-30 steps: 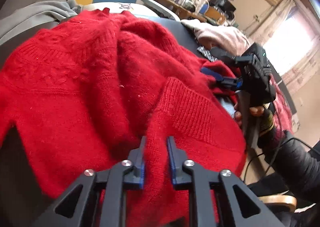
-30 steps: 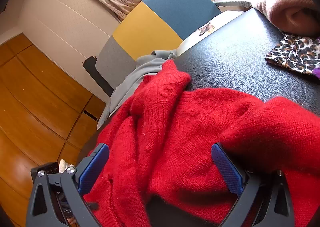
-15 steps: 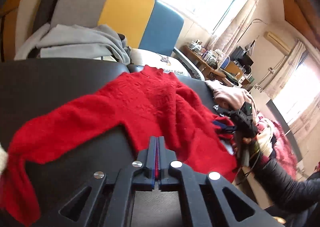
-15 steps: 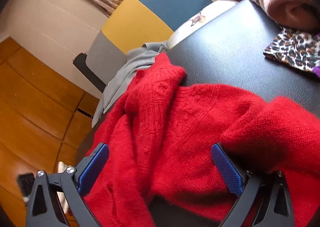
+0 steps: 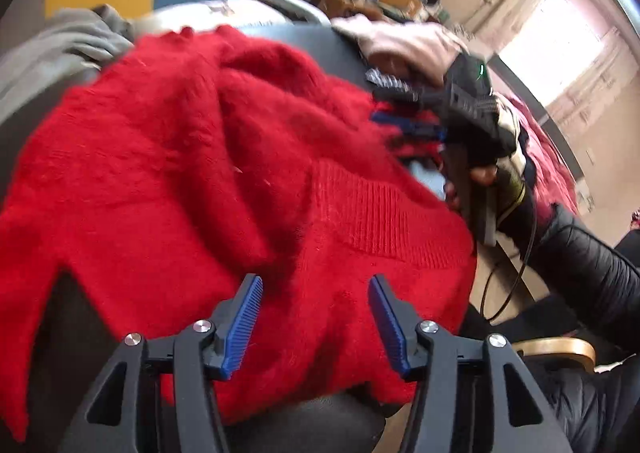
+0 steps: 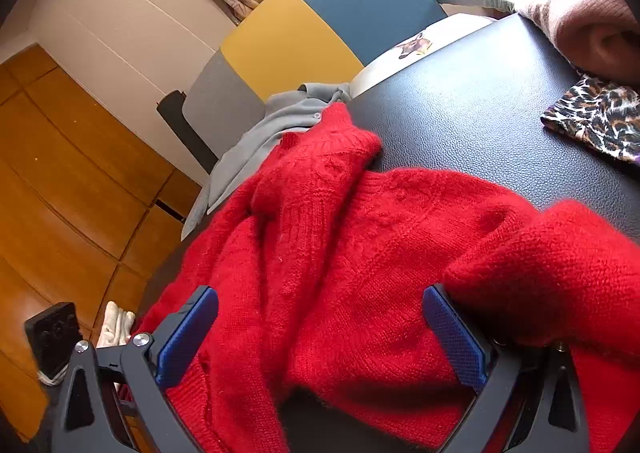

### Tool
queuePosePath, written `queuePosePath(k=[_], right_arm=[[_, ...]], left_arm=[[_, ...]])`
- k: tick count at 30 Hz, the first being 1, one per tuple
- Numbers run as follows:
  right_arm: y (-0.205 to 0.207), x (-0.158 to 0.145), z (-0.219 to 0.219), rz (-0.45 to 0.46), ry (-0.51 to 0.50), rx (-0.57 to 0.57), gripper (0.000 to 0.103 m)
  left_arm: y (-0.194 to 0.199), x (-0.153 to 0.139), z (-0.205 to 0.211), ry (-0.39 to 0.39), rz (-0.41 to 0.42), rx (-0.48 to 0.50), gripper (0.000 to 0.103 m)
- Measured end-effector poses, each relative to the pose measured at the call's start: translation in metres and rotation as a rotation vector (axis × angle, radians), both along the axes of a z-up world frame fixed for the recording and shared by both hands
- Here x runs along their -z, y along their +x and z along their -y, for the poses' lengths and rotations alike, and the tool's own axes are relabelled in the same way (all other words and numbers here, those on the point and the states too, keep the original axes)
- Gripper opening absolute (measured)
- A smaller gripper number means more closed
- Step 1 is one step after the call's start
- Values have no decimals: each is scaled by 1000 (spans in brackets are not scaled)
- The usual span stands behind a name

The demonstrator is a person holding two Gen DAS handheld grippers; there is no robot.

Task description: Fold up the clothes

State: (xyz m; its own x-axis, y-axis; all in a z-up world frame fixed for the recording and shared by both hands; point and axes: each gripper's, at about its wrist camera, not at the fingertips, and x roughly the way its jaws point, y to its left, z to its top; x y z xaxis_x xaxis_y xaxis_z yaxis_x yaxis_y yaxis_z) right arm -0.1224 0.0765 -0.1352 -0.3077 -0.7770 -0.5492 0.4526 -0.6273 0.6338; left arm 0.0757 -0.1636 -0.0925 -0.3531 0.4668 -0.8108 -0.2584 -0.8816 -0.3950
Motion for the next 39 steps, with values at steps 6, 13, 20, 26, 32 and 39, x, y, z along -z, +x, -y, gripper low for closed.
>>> queuePosePath(k=[6, 13, 20, 26, 32, 39], right_arm=[[-7, -7, 9, 47, 72, -80, 103], [-10, -3, 8, 46, 52, -77, 103], [6, -5, 31, -112, 223, -117, 103], [17, -4, 58, -226, 453, -179, 103], [25, -19, 66, -239, 547, -191, 103], [64, -24, 92, -434, 754, -278, 103]], left_arm=[[30, -20, 10, 48, -111, -96, 5], [107, -69, 79, 129, -263, -313, 4], [172, -70, 154, 30, -256, -575, 4], [208, -42, 203, -8, -145, -768, 6], [235, -56, 211, -22, -162, -867, 17], [209, -80, 137, -94, -253, -655, 21]])
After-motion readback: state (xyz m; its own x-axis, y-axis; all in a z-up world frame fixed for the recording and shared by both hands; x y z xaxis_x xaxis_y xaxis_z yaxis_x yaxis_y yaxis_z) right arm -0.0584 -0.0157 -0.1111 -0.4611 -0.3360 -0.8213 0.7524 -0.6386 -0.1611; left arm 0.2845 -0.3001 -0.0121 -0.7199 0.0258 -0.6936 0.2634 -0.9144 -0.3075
